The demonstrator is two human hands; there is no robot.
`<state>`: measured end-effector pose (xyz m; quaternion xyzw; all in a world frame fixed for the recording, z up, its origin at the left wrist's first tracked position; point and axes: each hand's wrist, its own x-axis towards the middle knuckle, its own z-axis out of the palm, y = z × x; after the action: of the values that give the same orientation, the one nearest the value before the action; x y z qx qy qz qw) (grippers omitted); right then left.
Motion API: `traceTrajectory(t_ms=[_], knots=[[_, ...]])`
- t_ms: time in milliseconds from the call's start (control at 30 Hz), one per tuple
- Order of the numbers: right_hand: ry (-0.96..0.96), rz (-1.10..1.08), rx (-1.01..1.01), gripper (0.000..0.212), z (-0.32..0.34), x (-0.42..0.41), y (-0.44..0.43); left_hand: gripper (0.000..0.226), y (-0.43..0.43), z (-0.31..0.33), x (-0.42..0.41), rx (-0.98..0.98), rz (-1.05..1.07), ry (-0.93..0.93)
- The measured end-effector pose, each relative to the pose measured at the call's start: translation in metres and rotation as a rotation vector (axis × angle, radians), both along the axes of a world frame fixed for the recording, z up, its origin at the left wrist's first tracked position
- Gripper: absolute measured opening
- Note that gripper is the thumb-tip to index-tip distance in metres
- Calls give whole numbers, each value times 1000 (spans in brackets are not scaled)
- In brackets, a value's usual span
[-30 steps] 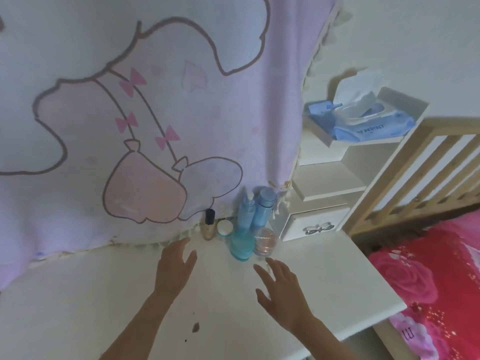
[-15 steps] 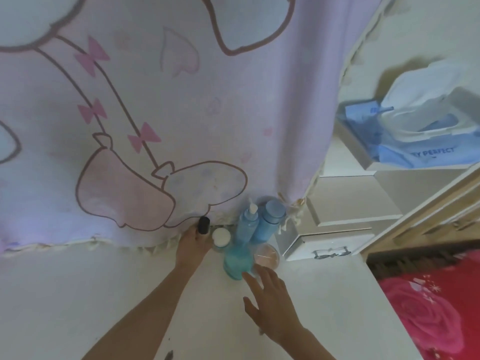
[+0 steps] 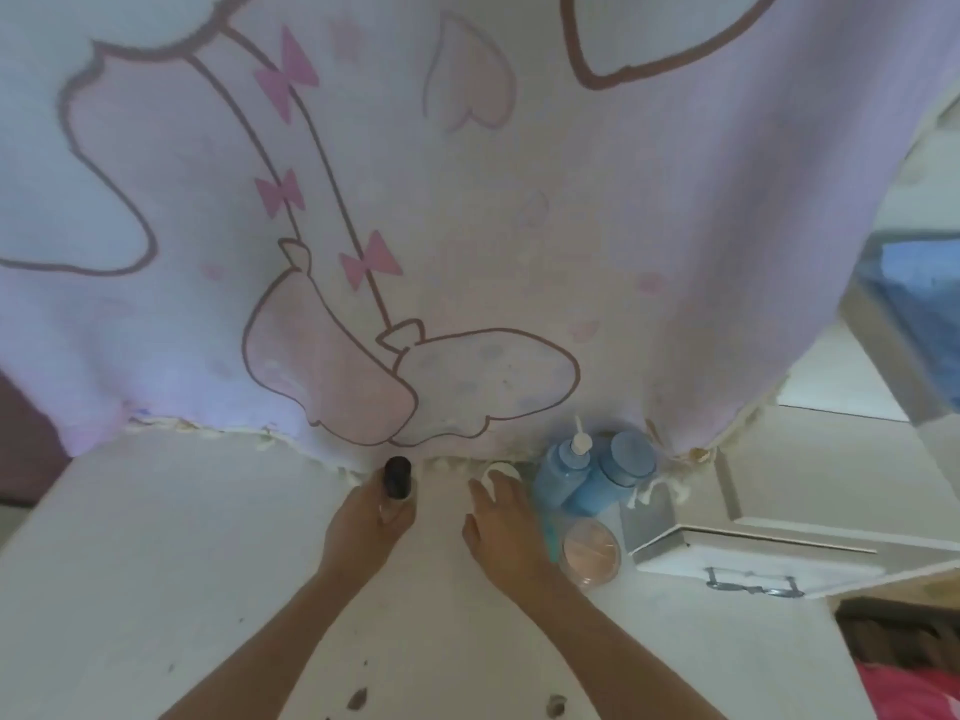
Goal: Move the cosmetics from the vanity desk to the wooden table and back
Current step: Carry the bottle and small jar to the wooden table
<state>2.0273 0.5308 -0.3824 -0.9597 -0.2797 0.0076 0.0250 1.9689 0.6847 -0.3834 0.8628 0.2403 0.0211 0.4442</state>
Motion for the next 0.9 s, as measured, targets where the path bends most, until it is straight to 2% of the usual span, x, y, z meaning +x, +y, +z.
traceTrajectory(t_ms=[67, 133, 267, 367, 467, 633, 733, 900], knots=[[67, -74, -93, 61, -5, 15, 10, 43, 9, 5, -17, -8, 19, -4], [163, -123, -142, 59, -6, 26, 16, 49, 18, 4, -31, -35, 71, -8], [220, -123, -242, 54, -14, 36, 21, 21, 27, 3, -48, -34, 196, -10], [221, -42, -300, 50, -13, 30, 26, 18, 27, 4, -52, -13, 221, -37], [249, 61, -240, 47, -14, 26, 29, 18, 25, 8, -52, -12, 238, -69], [316, 218, -104, 50, -2, 19, 37, 39, 25, 18, -64, 4, 288, -132], [356, 292, 34, 55, 17, 14, 40, 24, 24, 24, -78, 36, 373, -150], [428, 503, 167, 55, 55, -11, 48, 16, 12, 40, -117, 68, 543, -168]])
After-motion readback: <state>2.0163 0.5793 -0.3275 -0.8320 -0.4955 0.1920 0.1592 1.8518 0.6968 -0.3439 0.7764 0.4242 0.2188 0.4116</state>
